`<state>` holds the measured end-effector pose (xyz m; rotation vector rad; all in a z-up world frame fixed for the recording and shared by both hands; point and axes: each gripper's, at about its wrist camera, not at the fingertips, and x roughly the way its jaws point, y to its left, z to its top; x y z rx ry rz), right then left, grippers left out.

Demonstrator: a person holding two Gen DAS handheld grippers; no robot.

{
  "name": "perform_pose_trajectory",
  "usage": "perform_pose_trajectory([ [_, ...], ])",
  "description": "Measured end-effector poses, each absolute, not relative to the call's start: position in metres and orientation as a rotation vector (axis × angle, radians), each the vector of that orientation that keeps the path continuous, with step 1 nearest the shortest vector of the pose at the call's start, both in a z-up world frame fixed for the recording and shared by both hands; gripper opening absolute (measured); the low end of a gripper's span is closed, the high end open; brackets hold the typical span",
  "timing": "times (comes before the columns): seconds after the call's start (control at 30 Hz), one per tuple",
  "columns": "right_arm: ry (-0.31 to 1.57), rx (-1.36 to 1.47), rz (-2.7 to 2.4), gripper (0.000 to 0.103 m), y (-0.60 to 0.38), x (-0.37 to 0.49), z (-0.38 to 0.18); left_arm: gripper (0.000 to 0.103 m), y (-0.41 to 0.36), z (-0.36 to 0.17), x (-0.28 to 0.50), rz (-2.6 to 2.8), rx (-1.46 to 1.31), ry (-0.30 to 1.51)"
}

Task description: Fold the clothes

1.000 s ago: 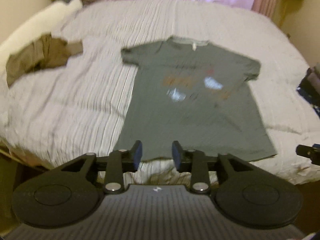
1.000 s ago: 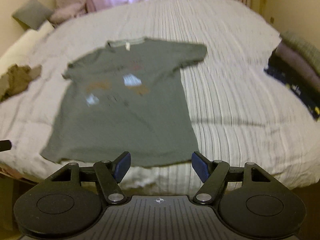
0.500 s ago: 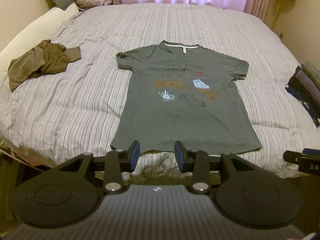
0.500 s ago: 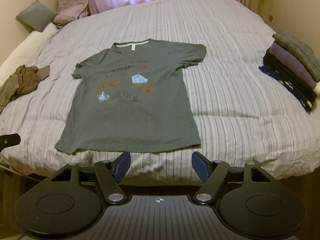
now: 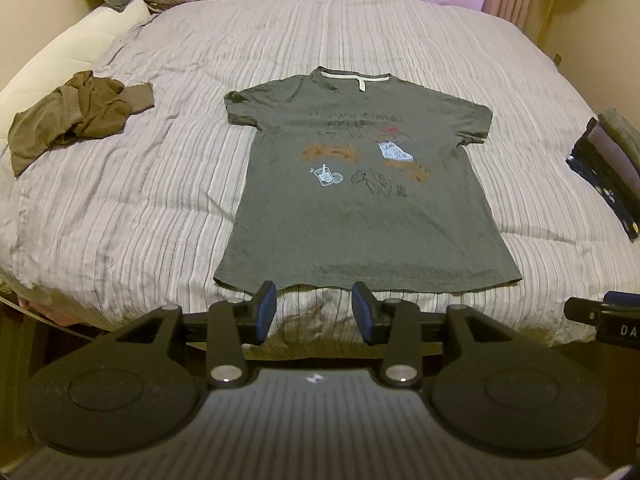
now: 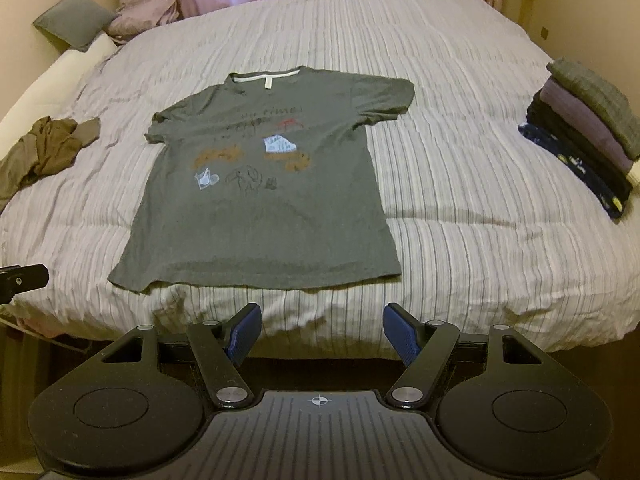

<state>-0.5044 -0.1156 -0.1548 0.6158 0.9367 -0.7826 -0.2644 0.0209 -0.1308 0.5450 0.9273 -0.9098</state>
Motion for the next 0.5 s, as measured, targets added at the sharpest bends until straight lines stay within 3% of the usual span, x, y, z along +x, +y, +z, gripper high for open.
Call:
perform_pose_trajectory([
  [0.27, 0.967, 0.667, -0.819, 0.071, -0.146, -0.493, -0.186, 0.038, -0.001, -0.171, -0.213, -0.924, 0.436, 1.011],
  [0.5, 1.045, 0.736, -0.912, 0.071, -0.211, -0.460, -0.237, 0.038, -0.036, -0.238, -0.100, -0.846, 0.111, 1.169],
])
